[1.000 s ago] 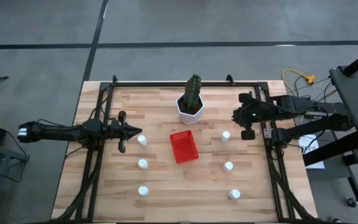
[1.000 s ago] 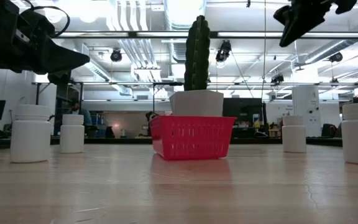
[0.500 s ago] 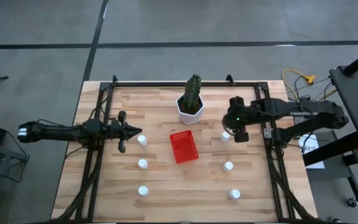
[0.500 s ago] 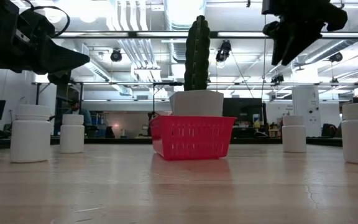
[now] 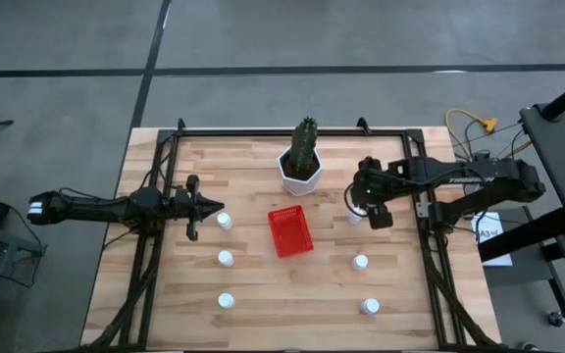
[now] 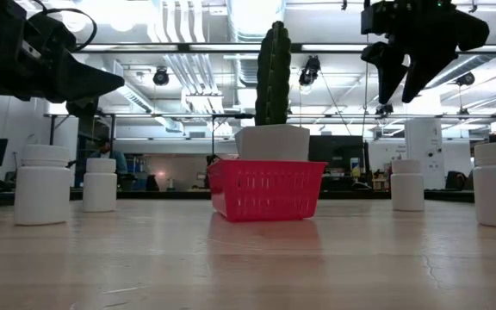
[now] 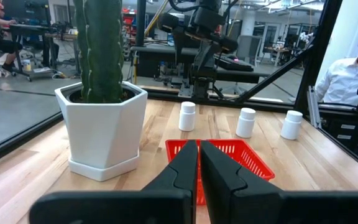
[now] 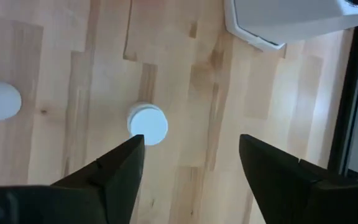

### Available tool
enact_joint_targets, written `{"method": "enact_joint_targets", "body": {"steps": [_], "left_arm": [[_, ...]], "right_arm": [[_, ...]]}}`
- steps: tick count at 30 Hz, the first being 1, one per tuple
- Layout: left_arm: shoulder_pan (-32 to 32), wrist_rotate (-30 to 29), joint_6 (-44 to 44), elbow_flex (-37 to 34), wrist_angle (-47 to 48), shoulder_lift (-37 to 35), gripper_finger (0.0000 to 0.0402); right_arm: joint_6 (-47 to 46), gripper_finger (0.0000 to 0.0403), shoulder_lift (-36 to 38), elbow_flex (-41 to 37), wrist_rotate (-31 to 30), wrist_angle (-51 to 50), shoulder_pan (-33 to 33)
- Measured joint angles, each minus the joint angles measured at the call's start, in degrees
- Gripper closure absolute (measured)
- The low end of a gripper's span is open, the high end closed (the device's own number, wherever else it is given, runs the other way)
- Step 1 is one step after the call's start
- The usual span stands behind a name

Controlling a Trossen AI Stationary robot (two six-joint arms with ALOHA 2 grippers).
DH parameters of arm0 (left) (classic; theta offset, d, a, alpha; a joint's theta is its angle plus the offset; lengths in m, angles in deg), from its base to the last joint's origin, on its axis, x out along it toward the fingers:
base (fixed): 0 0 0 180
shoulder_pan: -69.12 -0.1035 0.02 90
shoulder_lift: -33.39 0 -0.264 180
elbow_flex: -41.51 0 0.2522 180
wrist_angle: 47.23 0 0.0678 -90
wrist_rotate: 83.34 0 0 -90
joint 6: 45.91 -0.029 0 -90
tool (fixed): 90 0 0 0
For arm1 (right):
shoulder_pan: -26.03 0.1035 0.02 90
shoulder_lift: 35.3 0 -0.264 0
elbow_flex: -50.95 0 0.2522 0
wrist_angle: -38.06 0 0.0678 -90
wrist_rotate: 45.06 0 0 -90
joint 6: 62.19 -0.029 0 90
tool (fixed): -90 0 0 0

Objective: Pick and place pill bottles into a basket
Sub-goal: Put the white pill bottle into the red bin

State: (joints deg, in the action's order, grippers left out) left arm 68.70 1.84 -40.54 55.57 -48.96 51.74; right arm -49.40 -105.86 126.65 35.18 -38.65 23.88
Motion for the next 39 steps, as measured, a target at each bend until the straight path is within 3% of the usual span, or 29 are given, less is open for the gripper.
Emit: {"method": "enact_joint_targets", "body": {"steps": [6,39], "left_arm": [[0.0,0.0,0.0,0.0,0.0,0.0,0.0401],[0.0,0.0,0.0,0.0,0.0,0.0,0.0401]], "right_arm": [[-0.2,0.0154,0.0,-0.9,5.6,0.8,0.0],[0.6,0.0161,-0.2,-16.2,7.2,19.3,0.0]]}}
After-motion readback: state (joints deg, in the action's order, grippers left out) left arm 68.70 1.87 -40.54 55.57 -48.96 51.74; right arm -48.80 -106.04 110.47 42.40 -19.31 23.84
